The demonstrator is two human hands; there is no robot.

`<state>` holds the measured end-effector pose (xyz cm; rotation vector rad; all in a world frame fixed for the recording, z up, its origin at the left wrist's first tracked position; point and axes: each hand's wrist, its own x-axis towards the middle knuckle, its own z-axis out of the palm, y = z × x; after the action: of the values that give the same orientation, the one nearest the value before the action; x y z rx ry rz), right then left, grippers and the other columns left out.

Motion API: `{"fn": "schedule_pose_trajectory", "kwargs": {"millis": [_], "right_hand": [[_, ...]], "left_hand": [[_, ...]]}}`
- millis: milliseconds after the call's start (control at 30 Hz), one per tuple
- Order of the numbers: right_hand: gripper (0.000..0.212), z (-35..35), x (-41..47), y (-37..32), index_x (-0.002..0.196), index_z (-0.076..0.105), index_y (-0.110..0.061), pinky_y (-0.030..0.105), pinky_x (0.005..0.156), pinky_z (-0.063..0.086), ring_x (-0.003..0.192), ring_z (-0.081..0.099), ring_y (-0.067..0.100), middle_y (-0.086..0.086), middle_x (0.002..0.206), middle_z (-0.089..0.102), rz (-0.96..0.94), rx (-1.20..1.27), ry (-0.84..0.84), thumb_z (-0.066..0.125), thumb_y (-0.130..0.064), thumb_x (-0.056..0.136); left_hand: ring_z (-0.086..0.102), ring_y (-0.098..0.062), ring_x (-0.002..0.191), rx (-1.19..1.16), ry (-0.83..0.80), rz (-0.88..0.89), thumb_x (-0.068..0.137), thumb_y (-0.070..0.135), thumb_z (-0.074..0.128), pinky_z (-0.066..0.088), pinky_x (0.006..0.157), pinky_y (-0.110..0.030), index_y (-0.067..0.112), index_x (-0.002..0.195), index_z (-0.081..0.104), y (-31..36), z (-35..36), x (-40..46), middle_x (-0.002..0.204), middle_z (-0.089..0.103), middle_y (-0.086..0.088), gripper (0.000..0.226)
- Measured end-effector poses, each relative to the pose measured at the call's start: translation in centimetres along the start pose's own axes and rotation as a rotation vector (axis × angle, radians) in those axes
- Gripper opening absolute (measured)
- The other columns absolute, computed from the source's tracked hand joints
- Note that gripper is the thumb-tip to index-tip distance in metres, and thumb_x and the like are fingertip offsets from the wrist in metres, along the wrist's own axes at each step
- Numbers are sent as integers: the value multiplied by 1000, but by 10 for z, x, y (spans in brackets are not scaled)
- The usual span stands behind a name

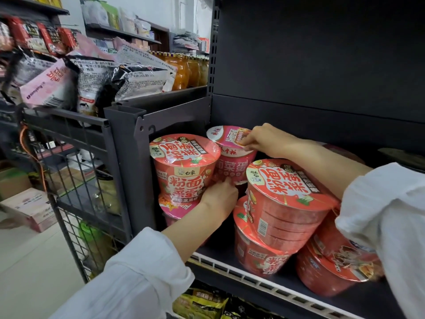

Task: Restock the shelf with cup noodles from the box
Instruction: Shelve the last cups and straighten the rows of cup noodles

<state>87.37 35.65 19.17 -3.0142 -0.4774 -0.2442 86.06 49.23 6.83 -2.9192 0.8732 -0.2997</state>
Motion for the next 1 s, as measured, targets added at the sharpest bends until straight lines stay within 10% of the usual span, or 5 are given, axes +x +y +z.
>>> {"fn": "schedule_pose_trajectory", "kwargs": {"millis": [267, 533, 1000], "right_hand": [[22, 1, 7, -6, 96, 65, 2, 44, 74, 52, 87, 64, 36, 19, 97, 66, -14, -135, -3, 55, -18, 92], [30, -11, -7, 0, 120, 66, -12, 30, 95, 46, 110, 60, 18, 2, 118, 67, -41, -27, -25, 58, -22, 92], [21, -4, 3, -23, 90, 56, -8, 28, 61, 47, 77, 59, 19, 6, 97, 61, 130, -157, -91, 57, -29, 92]], "left_hand": [[45, -31, 125, -185, 8, -74, 98, 6, 28, 40, 101, -40, 6, 141, 34, -3, 3, -7, 137, 40, -12, 43], [46, -29, 124, -251, 60, -97, 99, 10, 30, 41, 99, -39, 11, 140, 39, -2, 5, -8, 137, 42, -9, 42], [46, -29, 125, -252, 0, -108, 98, 4, 30, 41, 103, -39, 7, 139, 39, -1, 6, -3, 139, 38, -13, 42]]}}
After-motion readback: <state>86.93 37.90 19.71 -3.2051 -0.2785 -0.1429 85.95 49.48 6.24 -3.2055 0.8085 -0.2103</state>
